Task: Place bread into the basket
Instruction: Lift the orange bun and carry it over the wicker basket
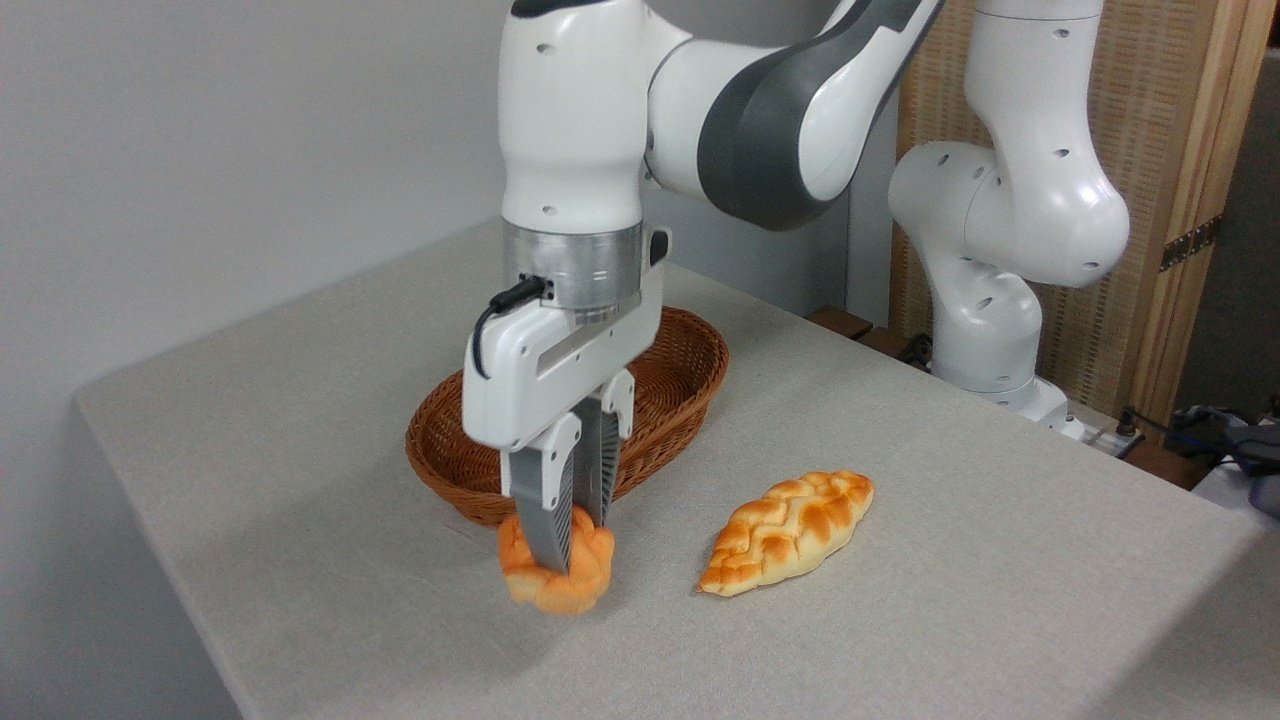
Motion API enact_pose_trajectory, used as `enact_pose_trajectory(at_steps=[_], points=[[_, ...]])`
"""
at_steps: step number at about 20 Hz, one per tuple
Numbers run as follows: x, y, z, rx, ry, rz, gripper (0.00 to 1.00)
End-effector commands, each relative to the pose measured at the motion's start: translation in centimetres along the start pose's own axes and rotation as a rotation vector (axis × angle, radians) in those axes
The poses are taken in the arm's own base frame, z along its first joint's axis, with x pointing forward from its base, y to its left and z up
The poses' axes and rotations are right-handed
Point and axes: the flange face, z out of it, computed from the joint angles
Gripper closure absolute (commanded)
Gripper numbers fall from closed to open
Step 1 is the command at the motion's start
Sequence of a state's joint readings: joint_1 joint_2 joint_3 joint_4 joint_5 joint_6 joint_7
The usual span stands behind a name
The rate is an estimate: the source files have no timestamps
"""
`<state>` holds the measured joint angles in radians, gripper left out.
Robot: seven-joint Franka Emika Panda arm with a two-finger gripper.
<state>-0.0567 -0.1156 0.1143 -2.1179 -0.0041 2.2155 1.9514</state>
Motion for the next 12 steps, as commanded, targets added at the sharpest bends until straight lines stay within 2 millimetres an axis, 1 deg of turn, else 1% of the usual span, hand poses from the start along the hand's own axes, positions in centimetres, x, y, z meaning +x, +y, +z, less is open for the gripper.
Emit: enact_pose_trajectory(at_steps=[1, 2, 4, 6, 7, 9, 10, 11, 12], points=[[2.1, 0.7, -2.5, -0.043, 0.082, -0.217, 0.54], [3.8, 0.5, -2.9, -0.062, 0.088, -0.268, 0.54], [6.3, -0.1, -3.6, -0.083, 0.086, -0.396, 0.54], [9.5, -1.0, -4.2, -0.107, 0.095, -0.525, 0.54], [11.1, -1.2, -4.4, -0.125, 0.11, -0.595, 0.54], [13.9, -1.7, -3.9, -0.152, 0.131, -0.715, 0.54], [15.0, -1.9, -3.6, -0.167, 0.129, -0.748, 0.49], [15.6, -1.9, -2.9, -0.183, 0.125, -0.782, 0.4], [16.2, -2.0, -2.5, -0.195, 0.12, -0.816, 0.23]])
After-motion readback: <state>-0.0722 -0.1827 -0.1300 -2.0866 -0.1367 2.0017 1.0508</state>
